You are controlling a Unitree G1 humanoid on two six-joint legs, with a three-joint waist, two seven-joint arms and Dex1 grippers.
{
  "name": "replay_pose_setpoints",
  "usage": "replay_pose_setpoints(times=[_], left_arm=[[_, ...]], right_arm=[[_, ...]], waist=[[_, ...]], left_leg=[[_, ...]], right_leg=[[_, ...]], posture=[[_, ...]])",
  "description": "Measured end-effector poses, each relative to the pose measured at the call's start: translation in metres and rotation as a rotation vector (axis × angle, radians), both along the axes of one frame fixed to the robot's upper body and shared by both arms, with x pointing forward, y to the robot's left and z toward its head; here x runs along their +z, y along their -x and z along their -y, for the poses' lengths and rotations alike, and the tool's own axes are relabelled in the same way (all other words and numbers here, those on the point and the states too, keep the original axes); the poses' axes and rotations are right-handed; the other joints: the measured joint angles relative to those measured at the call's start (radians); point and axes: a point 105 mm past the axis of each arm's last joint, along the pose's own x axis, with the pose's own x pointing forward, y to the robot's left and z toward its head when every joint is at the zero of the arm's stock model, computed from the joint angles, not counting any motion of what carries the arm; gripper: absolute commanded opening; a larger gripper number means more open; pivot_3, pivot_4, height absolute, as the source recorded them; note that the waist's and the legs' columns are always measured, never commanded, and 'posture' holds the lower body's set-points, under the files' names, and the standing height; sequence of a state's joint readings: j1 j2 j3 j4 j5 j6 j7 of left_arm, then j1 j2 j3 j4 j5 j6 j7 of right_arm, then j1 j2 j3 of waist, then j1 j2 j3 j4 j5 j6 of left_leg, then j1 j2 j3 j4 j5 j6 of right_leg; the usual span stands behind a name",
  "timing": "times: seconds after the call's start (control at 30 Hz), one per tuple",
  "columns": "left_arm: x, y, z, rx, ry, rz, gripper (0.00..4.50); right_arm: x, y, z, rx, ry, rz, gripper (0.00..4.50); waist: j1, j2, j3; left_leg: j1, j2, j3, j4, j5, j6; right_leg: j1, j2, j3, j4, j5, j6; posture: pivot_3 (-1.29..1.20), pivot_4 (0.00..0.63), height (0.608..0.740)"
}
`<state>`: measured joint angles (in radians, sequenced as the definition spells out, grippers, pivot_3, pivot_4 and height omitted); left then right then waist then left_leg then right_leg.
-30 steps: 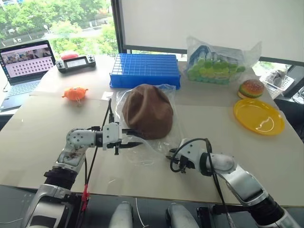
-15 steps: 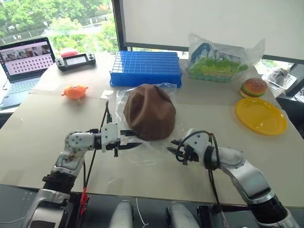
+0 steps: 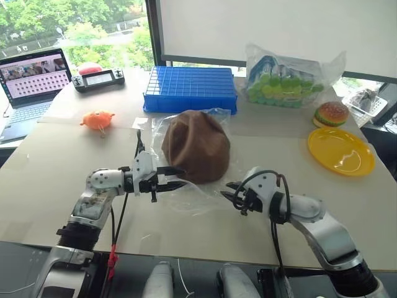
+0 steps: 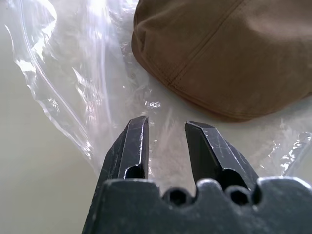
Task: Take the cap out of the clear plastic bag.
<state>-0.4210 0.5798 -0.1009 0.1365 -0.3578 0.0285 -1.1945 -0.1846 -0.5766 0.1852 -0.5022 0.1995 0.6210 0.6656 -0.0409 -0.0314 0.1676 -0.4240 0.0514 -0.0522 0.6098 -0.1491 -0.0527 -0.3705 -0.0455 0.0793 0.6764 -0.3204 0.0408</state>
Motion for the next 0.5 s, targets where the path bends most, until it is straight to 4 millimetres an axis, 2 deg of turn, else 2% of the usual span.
replay_pose_setpoints(times=[0.1, 0.3, 0.5], left_arm=[[0.001, 0.0, 0.001, 0.002, 0.008, -0.013, 1.77], [0.007, 0.013, -0.008, 0.008, 0.102, -0.29, 1.77], [0.021, 0.013, -0.024, 0.044, 0.228, -0.471, 1.77]], right_arm=[[0.0, 0.0, 0.0, 0.001, -0.002, -0.002, 1.57], [-0.005, 0.002, 0.004, -0.015, -0.011, -0.039, 1.57], [-0.01, 0.009, 0.003, -0.012, -0.015, -0.058, 1.57]], waist=[[0.0, 0.0, 0.0], [-0.003, 0.0, 0.001], [-0.001, -0.001, 0.002]], left_leg=[[0.0, 0.0, 0.0, 0.0, 0.0, 0.0], [0.0, 0.0, 0.0, -0.001, 0.0, 0.0], [0.0, 0.0, 0.0, 0.0, 0.0, 0.0]], right_leg=[[0.0, 0.0, 0.0, 0.0, 0.0, 0.0], [-0.001, 0.0, 0.0, 0.0, 0.0, 0.0], [-0.001, 0.0, 0.0, 0.0, -0.002, 0.003]], posture=[[0.0, 0.15, 0.729], [0.0, 0.15, 0.729], [0.0, 0.15, 0.729]])
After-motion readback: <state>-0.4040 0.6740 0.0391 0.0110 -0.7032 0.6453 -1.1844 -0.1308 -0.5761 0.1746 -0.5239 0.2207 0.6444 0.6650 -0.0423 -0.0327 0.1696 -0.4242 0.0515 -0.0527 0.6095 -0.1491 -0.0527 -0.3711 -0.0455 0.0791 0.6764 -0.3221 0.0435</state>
